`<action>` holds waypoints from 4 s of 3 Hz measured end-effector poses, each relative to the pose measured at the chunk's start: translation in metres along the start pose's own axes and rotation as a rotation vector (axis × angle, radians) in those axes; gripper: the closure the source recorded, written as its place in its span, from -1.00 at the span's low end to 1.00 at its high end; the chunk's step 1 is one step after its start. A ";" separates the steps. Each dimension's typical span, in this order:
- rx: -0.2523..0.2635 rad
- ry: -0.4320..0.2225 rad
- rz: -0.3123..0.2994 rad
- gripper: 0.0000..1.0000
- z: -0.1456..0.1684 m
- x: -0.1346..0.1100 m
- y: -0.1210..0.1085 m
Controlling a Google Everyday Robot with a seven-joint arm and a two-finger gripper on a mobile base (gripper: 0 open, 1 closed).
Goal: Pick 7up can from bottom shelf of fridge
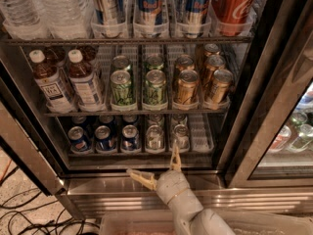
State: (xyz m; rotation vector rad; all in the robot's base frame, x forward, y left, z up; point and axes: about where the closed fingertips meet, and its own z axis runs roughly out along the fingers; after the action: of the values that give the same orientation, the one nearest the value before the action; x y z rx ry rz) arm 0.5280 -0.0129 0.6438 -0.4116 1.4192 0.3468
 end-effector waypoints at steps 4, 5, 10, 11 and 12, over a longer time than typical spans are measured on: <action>0.074 -0.125 0.072 -1.00 0.004 0.018 -0.012; 0.109 -0.116 0.051 -1.00 0.001 0.020 -0.017; 0.082 0.011 0.039 -0.78 -0.003 0.045 -0.015; 0.082 0.011 0.039 -0.43 -0.003 0.045 -0.015; 0.082 0.011 0.039 0.04 -0.003 0.045 -0.015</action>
Offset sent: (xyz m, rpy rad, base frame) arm 0.0179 -0.0103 -0.0147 0.2139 -0.1086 -0.0357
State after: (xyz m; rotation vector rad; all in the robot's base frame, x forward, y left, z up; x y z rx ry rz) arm 0.5377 -0.0280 0.5998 -0.3199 1.4488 0.3176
